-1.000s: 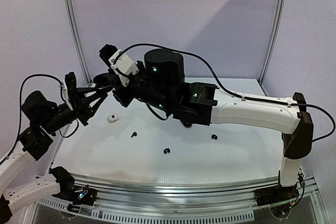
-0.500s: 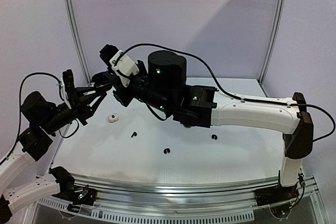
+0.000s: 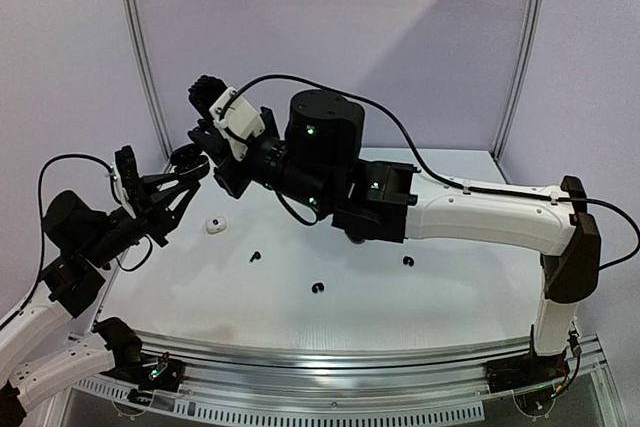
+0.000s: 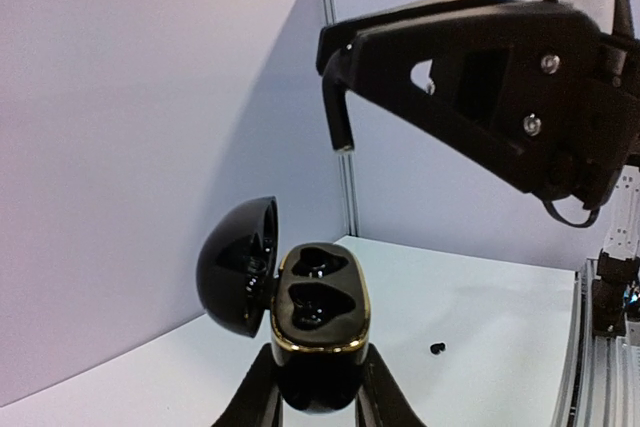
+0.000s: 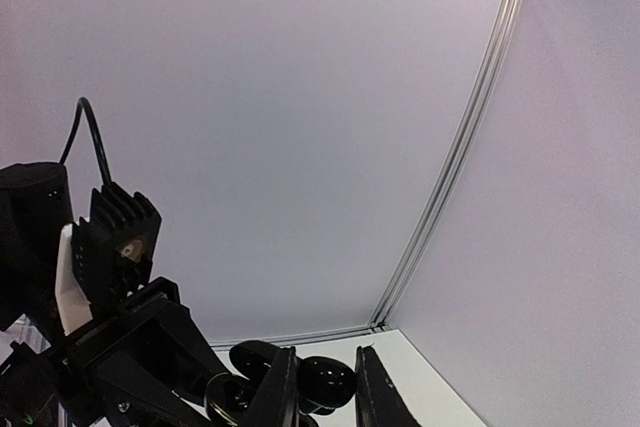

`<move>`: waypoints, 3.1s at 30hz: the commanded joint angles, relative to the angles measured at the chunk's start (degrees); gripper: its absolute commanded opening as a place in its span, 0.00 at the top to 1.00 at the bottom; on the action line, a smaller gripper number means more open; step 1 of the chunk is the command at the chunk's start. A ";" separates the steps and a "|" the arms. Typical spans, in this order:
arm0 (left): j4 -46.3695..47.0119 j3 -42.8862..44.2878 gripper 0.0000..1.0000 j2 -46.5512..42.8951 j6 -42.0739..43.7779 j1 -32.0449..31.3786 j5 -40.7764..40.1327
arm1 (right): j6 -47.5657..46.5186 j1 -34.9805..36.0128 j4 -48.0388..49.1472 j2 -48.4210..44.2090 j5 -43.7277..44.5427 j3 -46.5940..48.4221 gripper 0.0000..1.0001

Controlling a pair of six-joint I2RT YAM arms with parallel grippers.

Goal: Insert the wireless bluetooth earbuds into the charging case

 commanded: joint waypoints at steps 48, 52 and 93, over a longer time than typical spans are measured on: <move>2.68 0.09 1.00 -0.63 4.84 -0.92 0.22 | -3.90 0.47 -2.62 3.20 3.66 2.74 1.00; 2.33 0.24 1.00 -0.47 4.83 -0.94 0.14 | -3.55 0.52 -1.43 3.11 4.26 3.01 1.00; 3.04 0.80 1.00 -0.88 3.38 -0.94 0.75 | -15.96 0.49 -7.20 5.89 7.47 3.08 1.00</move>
